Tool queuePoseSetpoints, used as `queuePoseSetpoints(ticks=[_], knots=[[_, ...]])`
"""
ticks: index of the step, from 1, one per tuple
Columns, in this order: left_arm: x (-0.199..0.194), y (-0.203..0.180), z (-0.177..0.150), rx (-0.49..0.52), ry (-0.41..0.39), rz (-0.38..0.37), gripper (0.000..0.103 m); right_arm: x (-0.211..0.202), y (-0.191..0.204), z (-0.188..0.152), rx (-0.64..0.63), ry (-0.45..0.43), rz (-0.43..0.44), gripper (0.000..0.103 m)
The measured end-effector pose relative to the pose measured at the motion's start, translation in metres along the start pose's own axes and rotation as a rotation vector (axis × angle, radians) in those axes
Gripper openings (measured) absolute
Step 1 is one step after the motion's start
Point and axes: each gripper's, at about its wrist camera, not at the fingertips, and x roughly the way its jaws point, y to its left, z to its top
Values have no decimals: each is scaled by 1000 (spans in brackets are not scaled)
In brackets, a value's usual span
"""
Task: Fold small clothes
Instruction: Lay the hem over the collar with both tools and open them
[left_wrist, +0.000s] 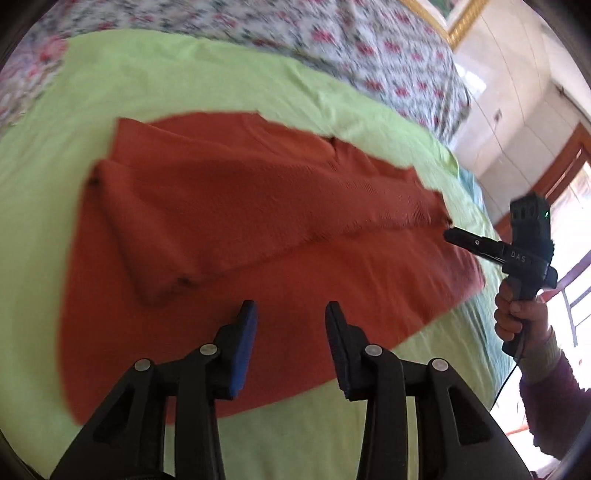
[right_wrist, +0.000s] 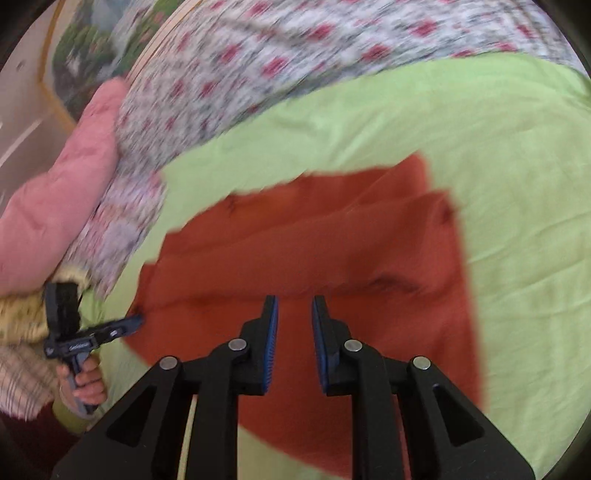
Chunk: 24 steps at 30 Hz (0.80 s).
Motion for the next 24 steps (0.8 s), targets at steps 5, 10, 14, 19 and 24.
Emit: queuePoseSetpoints(ticks=[5,10,14,19,24], knots=[[16,-7,11,16,19,17,43,44,36,-13,-168,147,-5,20],[21,12,38,-32,10,46,42,64,34,-7,-214,189,-54,20],[29,25,74,-41,-17,111,42,73,23,16,-204,162,-130,20],[39,47,141,-90,-97,189,43,80,-4,70,-97,31,-230,20],[40,74,182,-223,-159,223,43,69,-20,109,25,-144,-261,20]])
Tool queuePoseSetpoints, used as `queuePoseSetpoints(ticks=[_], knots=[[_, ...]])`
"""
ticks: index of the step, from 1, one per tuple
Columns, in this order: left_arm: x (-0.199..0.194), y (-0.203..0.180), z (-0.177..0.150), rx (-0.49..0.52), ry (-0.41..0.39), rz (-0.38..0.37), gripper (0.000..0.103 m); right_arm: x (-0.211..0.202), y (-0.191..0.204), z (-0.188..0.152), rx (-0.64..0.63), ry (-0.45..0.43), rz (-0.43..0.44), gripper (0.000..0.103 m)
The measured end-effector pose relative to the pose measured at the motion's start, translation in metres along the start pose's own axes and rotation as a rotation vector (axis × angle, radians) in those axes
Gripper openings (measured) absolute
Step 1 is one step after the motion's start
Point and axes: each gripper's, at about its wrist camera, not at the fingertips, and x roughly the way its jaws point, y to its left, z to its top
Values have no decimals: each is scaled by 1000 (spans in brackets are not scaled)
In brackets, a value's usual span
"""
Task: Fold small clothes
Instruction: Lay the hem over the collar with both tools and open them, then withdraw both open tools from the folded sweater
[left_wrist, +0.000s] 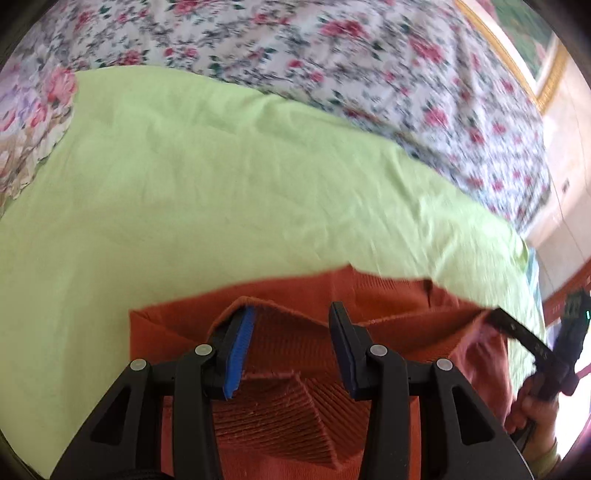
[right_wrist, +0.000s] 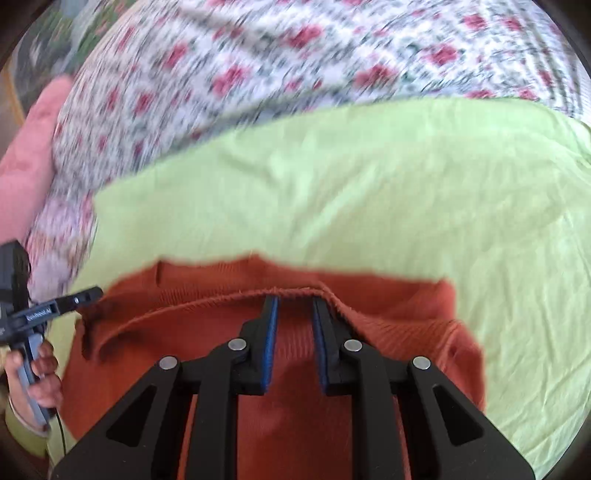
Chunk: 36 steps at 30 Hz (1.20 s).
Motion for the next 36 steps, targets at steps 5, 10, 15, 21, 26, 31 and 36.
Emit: queuePoseSetpoints(ticks=[5,10,15,21,26,31,36], knots=[[-32,4,4,-23,-64,-8,44,-20,0,5,17,-76,4,36],[-89,-16,-30,67,-124,-43,53,-28,1,-12,-4,-57,18,36],[-92,-49,-91,216,20,-213,59,-30,4,-33,-6,-16,65,36],[-19,-43,-111,224,221,-137,56,-27,4,-41,-21,8,72,36],[2,-21,-51,158,123,-54,46,-26,-15,-28,-3,-7,13,36],[-2,6,20,46,-36,66,47,-25,-46,0,67,-78,-110,36],[-26,21,25,16,-78,58,50,-45,-59,8,155,-139,-118,45]])
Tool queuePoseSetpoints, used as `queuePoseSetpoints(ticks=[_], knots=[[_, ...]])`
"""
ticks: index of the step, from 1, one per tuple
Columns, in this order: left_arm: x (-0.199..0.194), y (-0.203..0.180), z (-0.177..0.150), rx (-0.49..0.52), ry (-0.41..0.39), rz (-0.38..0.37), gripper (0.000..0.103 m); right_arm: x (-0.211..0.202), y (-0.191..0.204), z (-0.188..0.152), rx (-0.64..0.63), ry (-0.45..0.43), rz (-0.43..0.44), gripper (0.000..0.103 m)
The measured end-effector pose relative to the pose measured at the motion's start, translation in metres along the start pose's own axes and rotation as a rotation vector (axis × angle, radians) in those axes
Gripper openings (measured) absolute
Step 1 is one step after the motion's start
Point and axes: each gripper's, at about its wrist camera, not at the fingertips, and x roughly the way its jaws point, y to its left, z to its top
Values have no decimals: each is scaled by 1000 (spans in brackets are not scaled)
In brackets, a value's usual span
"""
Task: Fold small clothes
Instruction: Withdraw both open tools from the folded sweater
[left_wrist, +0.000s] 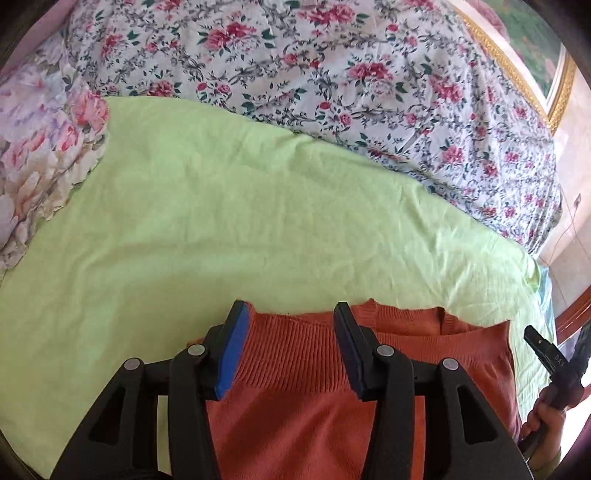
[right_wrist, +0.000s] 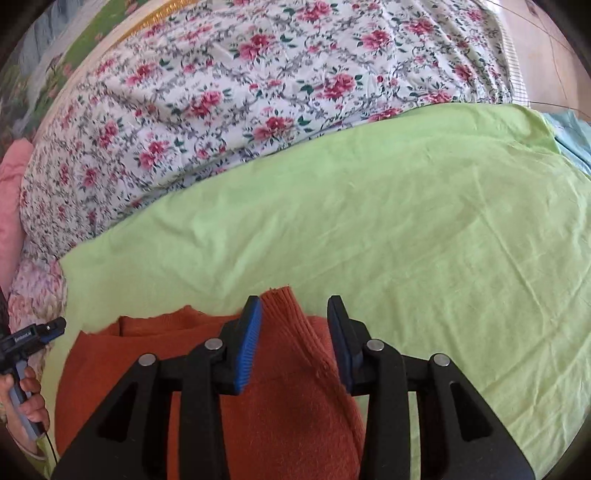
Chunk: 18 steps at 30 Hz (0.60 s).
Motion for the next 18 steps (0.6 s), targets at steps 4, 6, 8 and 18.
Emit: queuePoseSetpoints(ticks=[4,6,8,18], knots=[[-29,-4,-40,26,19,-37,52,-26,4,-18,-18,-17,28,52],[-43,-11,-67,41,28,-67,52,-37,4,-31,-6,4,63,52],[-58,-18,-94,52,38,-79,52,-51,7,-49,-1,20,87,52],[-109,-24,-193,-11,79,-146,59,-110,30,-121,-5,67,169,52]])
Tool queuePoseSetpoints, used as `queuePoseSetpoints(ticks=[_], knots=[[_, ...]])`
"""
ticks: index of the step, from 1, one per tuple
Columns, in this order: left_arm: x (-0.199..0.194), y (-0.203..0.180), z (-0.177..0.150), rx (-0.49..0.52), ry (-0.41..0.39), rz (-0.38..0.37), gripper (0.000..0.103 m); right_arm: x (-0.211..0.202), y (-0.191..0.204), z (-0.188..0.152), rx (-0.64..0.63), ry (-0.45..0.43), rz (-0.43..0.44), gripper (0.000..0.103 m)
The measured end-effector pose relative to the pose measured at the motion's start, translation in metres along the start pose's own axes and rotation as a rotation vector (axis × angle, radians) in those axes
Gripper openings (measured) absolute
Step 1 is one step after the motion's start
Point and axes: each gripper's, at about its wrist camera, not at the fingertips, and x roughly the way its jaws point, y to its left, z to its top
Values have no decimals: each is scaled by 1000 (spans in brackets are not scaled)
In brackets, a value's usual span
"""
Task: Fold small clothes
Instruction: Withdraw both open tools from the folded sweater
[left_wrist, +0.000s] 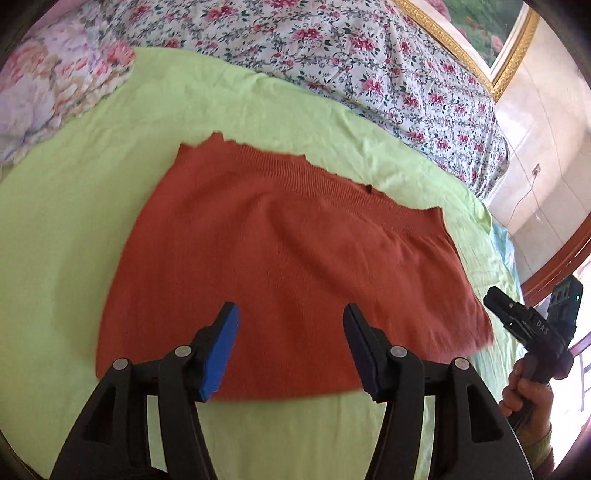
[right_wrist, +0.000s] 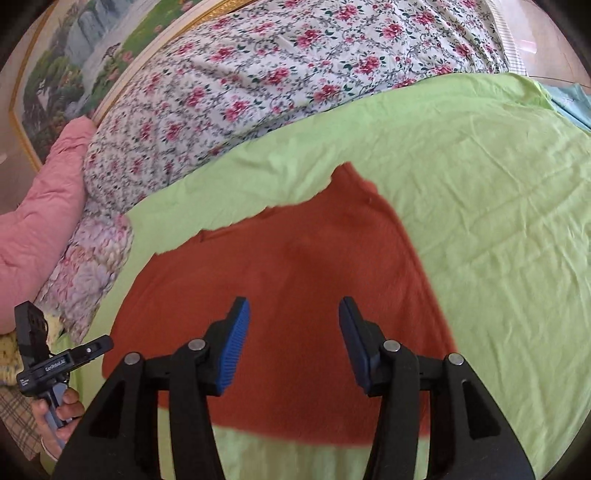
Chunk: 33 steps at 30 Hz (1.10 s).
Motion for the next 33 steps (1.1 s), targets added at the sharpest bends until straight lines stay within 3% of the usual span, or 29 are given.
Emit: queuePoseSetpoints(ticks=[7,16,23,33], knots=[[-14,23,-48,-117,23,3,59,-17,12,-46,20,47,35,54],[-18,42,-73,-218,23,9,60,-22,17,-81,47,93,69,55],[-13,54,-65,-315,-8,-7,64,-24,27,-86,31,98,100,55],[11,77,-28,-436,-73,6,67,-21,31,-82,33,108,132,55]])
